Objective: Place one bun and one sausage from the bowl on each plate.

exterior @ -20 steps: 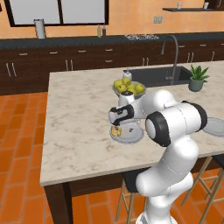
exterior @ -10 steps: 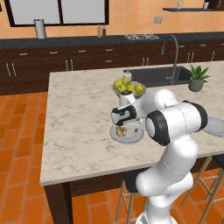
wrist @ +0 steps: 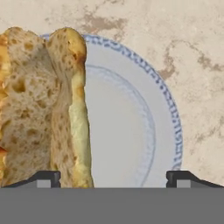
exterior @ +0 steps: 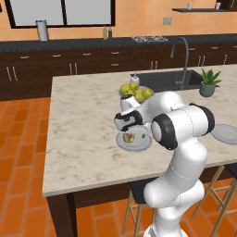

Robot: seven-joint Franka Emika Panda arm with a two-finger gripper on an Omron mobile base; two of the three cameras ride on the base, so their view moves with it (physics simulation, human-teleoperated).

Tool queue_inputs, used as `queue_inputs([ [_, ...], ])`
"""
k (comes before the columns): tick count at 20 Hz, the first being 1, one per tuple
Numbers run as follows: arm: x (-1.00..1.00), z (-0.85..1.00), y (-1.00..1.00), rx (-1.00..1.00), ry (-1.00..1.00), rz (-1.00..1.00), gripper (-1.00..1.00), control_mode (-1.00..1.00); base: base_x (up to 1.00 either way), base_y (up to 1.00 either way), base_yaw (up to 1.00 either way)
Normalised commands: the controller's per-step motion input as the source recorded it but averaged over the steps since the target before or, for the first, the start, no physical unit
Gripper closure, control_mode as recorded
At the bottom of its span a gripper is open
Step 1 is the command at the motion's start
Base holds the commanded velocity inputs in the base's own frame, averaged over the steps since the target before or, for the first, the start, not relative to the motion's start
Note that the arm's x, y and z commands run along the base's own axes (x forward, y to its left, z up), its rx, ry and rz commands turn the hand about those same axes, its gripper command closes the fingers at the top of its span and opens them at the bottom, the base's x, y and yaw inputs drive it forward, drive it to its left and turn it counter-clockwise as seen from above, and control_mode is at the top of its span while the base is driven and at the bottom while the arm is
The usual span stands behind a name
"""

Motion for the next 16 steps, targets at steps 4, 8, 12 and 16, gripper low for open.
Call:
queue_inputs([
  [4, 0.0, 0.35, 0.0, 0.08, -0.03, 0.0, -1.0, -1.0, 0.0, 0.0, 0.0],
  [8, 0.0, 0.07, 0.0, -0.1, 0.21, 0.0, -1.0, -1.0, 0.0, 0.0, 0.0],
  [12, 0.02, 0.0, 0.0, -0.23, 0.3, 0.0, -1.0, -1.0, 0.0, 0.0, 0.0],
  [16, 0.05, -0.04, 0.0, -0.26, 0.34, 0.0, -1.0, -1.0, 0.0, 0.0, 0.0],
])
